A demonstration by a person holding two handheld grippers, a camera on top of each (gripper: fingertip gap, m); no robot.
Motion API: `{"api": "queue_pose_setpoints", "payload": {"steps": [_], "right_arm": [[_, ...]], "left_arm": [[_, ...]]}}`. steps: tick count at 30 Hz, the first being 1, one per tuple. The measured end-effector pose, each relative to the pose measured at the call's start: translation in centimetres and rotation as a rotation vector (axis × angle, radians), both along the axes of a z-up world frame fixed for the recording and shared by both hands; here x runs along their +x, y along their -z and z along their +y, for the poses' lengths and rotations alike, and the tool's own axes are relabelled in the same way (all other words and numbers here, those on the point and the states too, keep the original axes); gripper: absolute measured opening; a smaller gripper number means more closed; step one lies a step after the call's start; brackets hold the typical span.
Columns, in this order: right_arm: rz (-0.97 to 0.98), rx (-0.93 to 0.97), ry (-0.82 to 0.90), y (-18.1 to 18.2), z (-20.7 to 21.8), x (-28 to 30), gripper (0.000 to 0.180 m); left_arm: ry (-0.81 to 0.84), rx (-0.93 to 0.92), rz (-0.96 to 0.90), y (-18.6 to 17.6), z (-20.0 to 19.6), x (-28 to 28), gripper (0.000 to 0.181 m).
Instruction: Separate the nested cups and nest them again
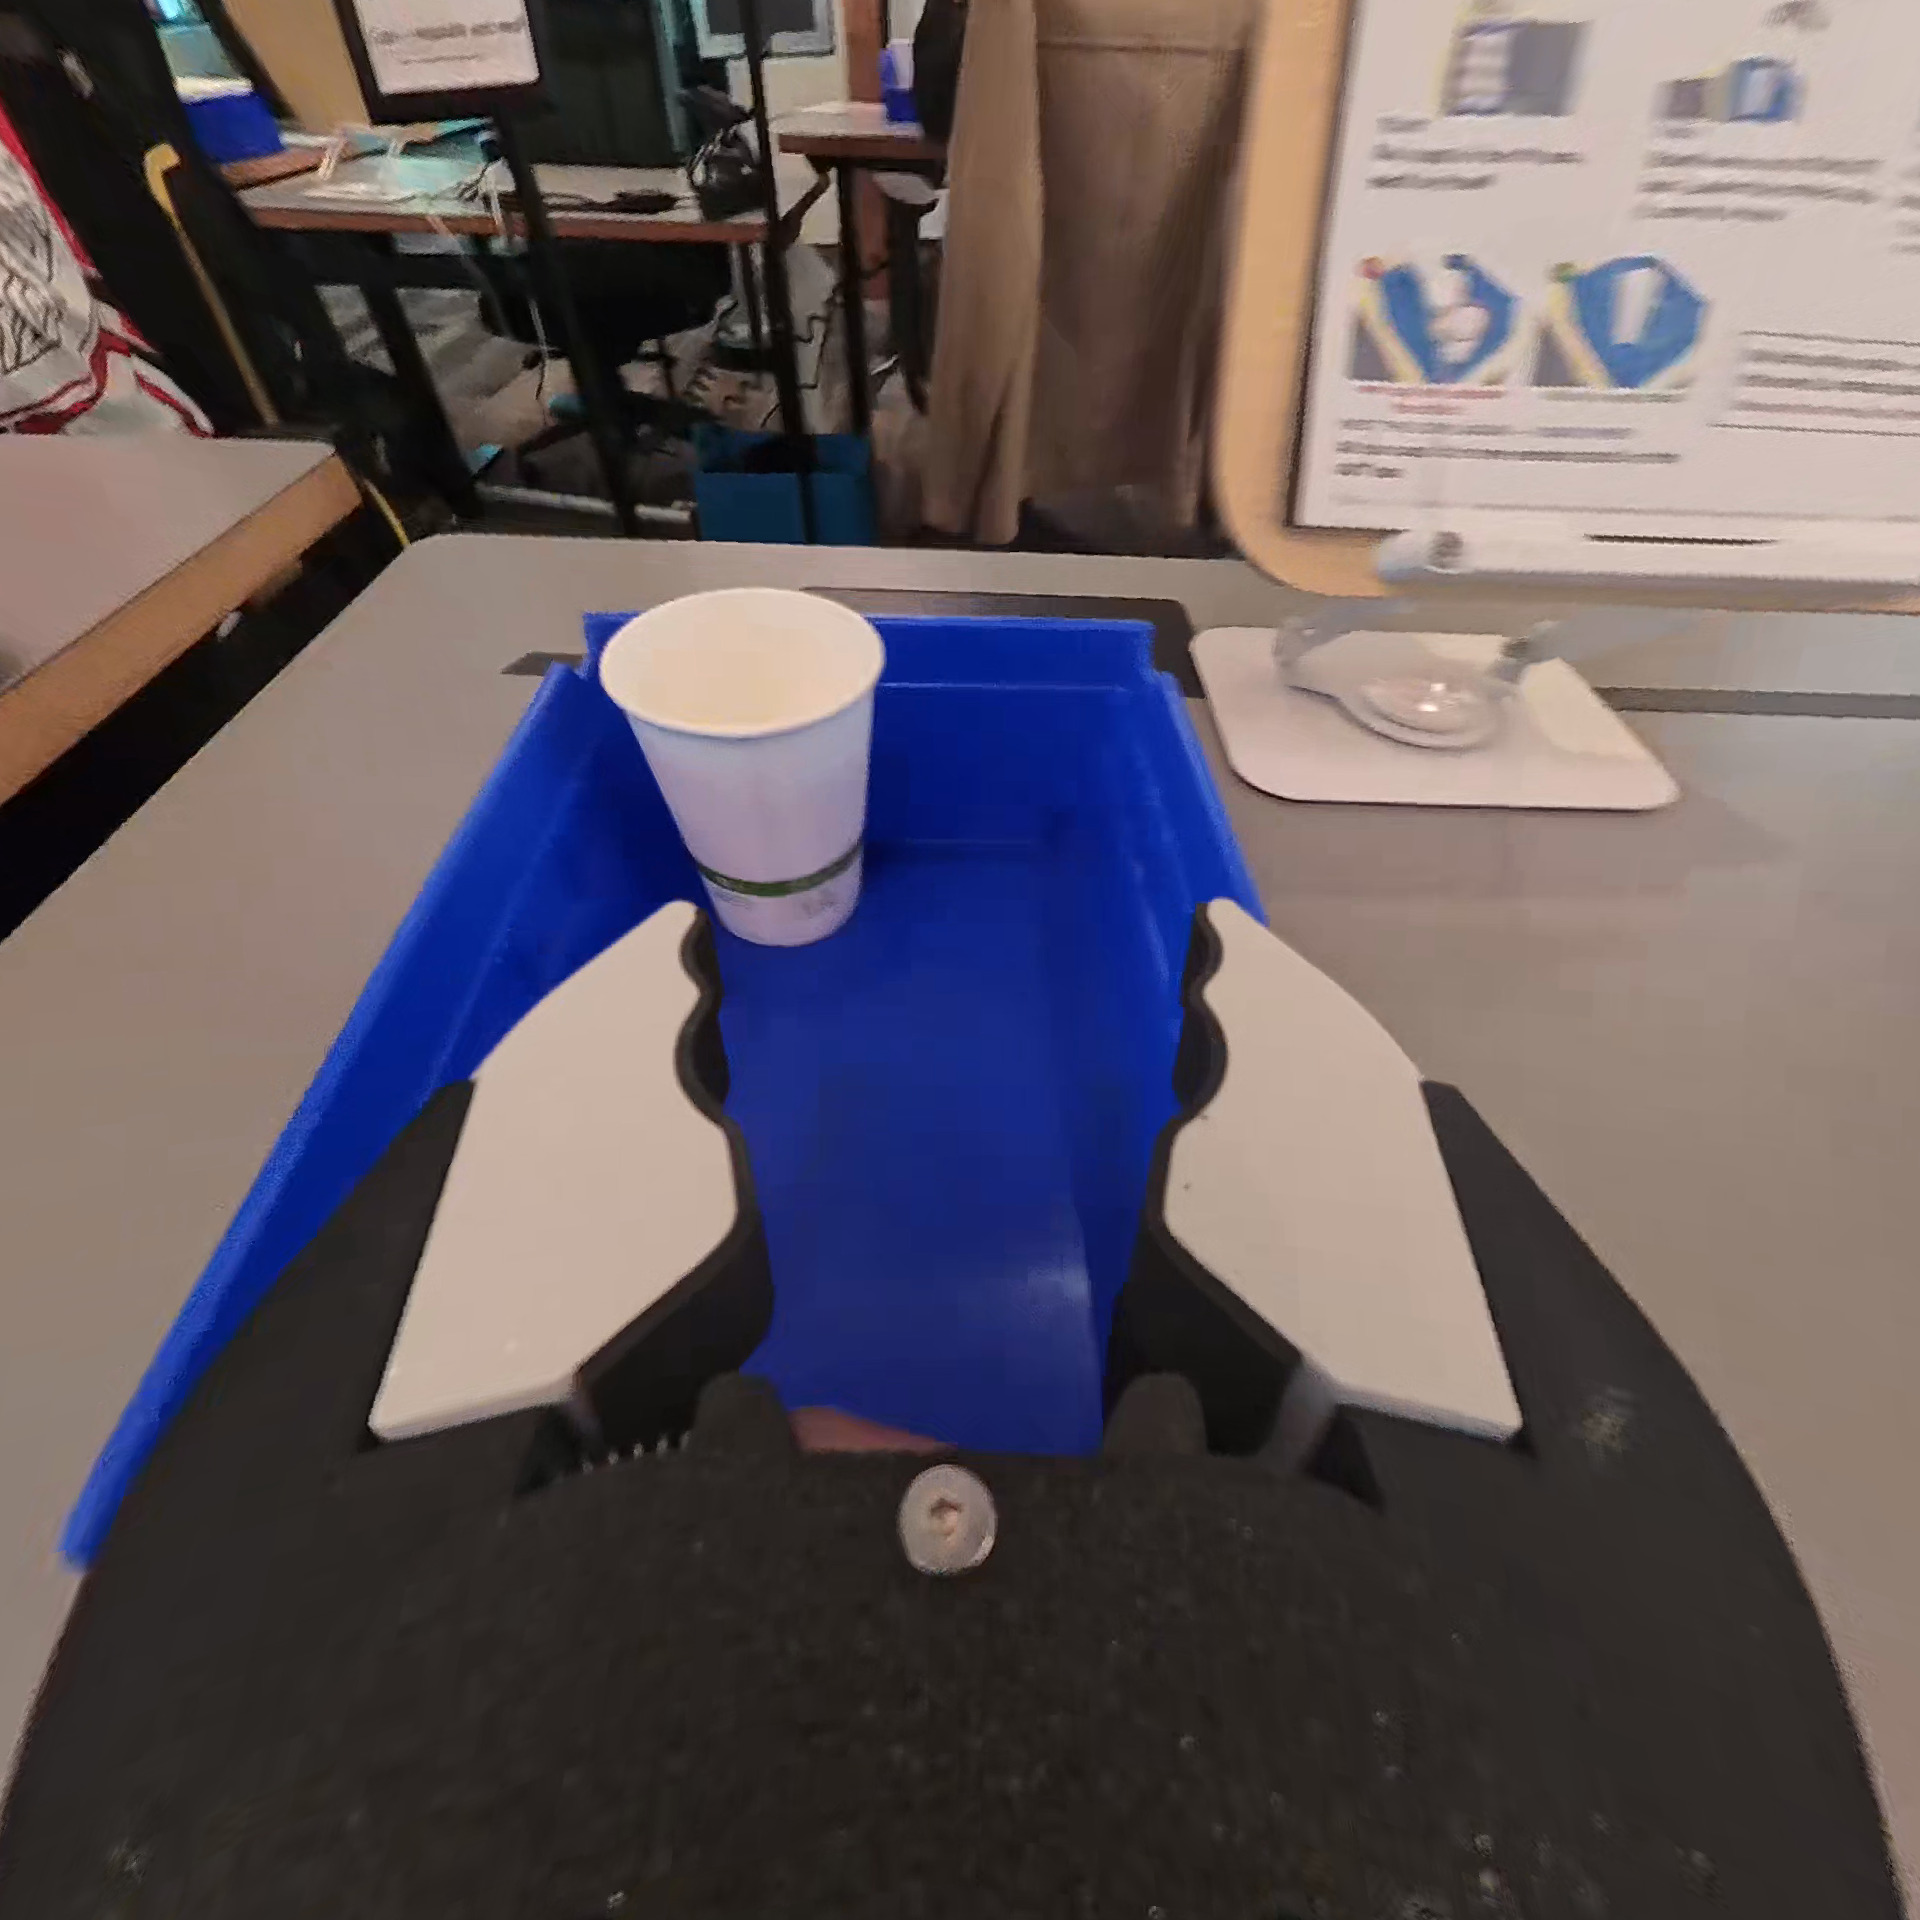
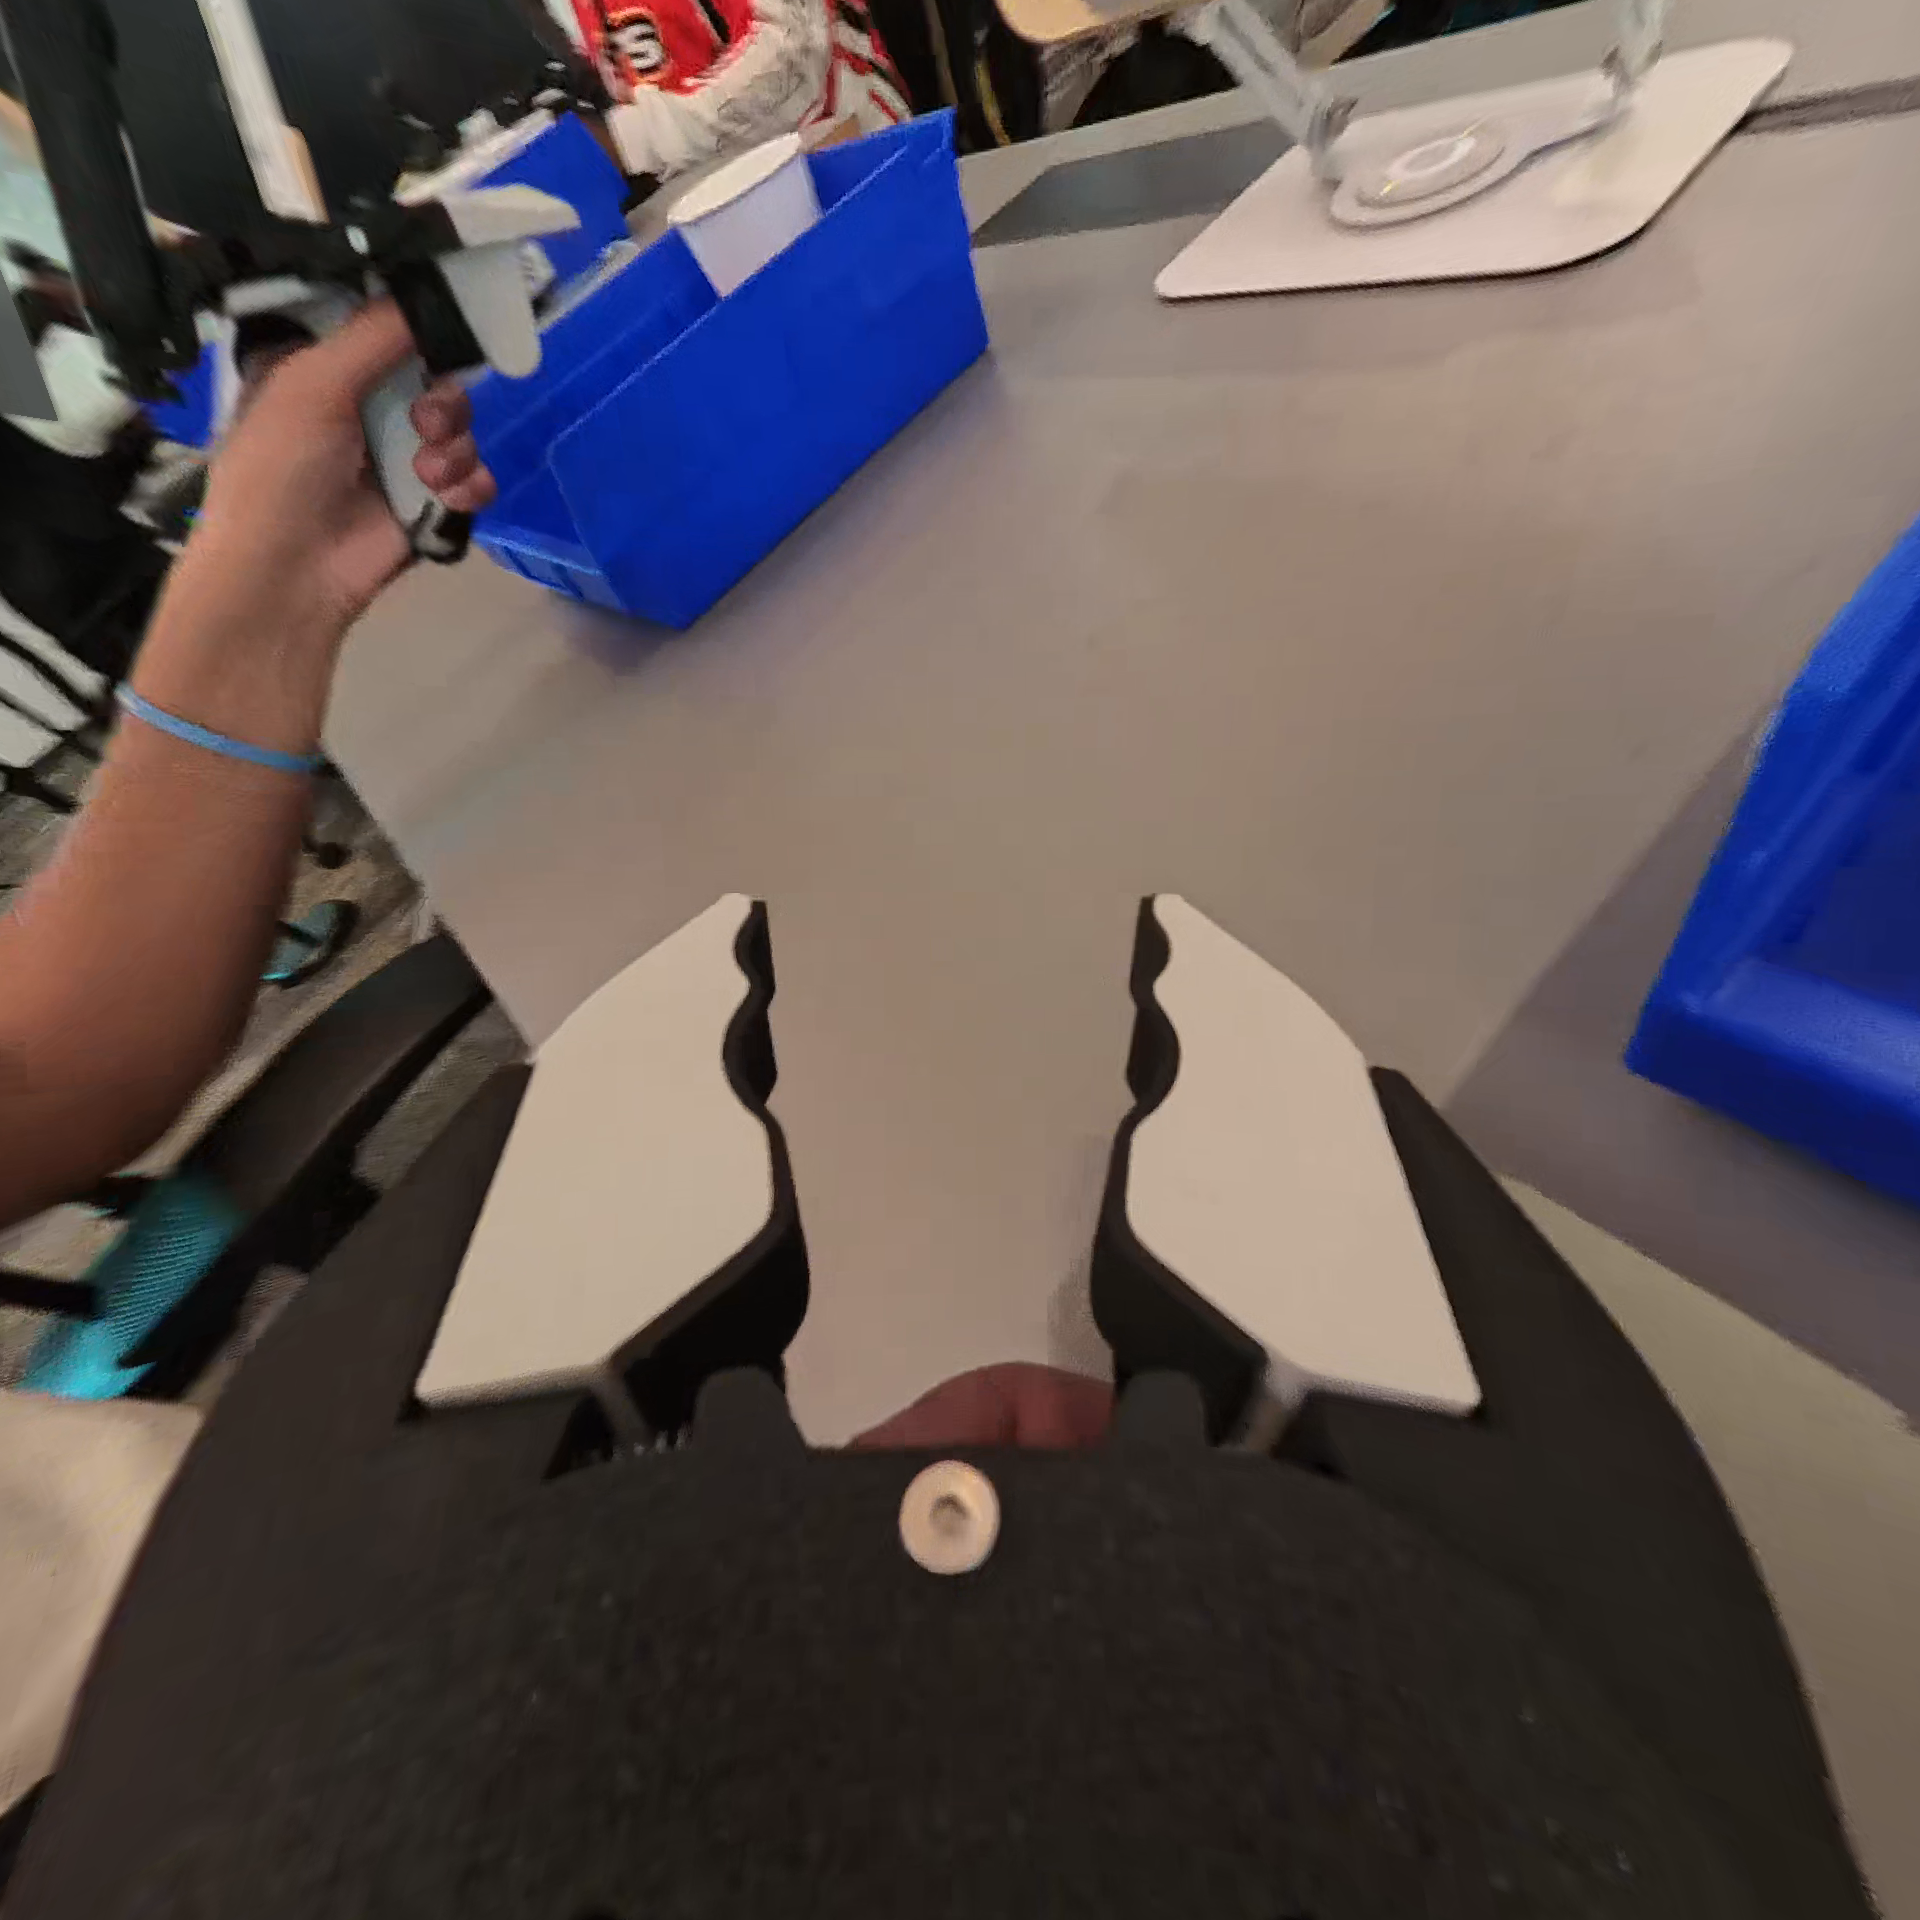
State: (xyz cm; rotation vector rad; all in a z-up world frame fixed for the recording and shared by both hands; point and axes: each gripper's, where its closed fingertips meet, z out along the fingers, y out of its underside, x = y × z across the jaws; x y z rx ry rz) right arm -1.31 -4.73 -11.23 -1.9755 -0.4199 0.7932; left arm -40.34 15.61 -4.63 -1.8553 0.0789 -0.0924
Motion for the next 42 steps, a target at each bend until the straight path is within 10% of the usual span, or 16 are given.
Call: {"api": "queue_pose_setpoints", "payload": {"steps": [9, 21, 28, 42], "right_arm": [[-0.154, 0.223, 0.084, -1.0, 0.1, 0.5, 0.078], [-0.140, 0.147, 0.066, 1.1, 0.2, -0.2, 0.069], [-0.060, 0.131, 0.088, 1.2, 0.5, 0.4, 0.036], [-0.076, 0.249, -0.092, -4.9, 2.4, -1.3, 0.083]], "left_arm": [[-0.214, -0.239, 0.042, 6.1, 11.9, -4.4, 0.092], [-0.287, -0.255, 0.031, 9.2, 16.2, -6.0, 0.094], [-0.223, -0.221, 0.028, 7.4, 15.2, -6.0, 0.089], [0.399, 0.048, 0.000, -5.2, 0.3, 4.7, 0.087]]}}
